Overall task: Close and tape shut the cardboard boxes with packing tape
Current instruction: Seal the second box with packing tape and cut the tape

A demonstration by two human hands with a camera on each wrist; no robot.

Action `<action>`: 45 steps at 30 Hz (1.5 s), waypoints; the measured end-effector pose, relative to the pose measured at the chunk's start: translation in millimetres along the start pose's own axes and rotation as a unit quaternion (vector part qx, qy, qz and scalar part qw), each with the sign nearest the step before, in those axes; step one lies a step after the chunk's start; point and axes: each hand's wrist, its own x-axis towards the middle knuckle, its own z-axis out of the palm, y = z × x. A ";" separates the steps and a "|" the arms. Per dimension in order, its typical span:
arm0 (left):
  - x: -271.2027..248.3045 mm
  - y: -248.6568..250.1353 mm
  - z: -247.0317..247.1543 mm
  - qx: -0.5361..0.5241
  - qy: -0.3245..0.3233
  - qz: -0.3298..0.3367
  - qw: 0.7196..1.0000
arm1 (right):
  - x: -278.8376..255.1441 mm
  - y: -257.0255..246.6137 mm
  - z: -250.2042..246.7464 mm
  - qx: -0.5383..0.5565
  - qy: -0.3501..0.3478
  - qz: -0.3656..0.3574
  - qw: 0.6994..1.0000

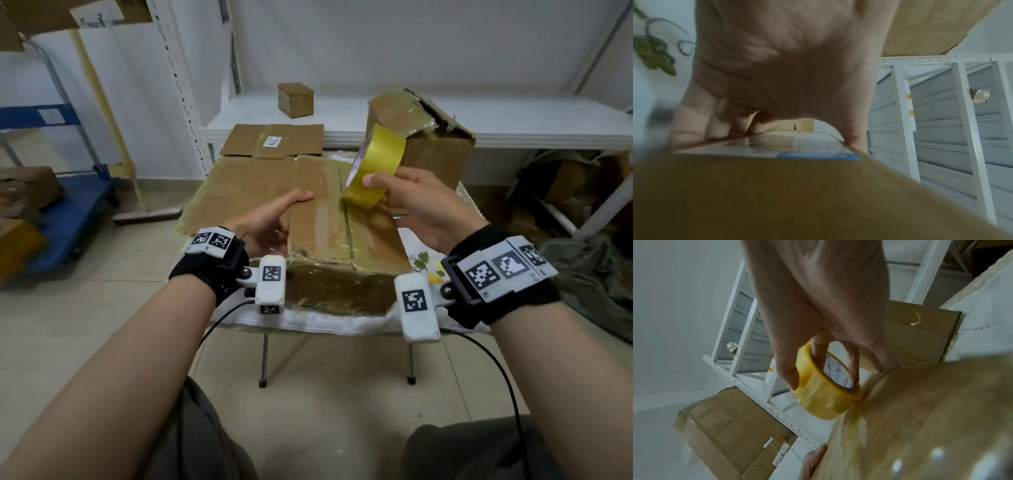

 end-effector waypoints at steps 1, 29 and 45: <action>-2.8 0.6 0.3 -0.006 -0.001 0.002 1.000 | -0.4 -1.3 -0.3 -0.003 -0.010 -0.003 1.000; -75.4 -33.9 23.6 0.096 0.111 -0.009 0.989 | 6.5 -9.7 38.3 0.013 -0.061 0.013 0.998; -15.7 22.4 4.5 0.447 0.153 0.312 0.824 | 16.6 -0.8 33.8 -0.027 -0.047 -0.029 0.998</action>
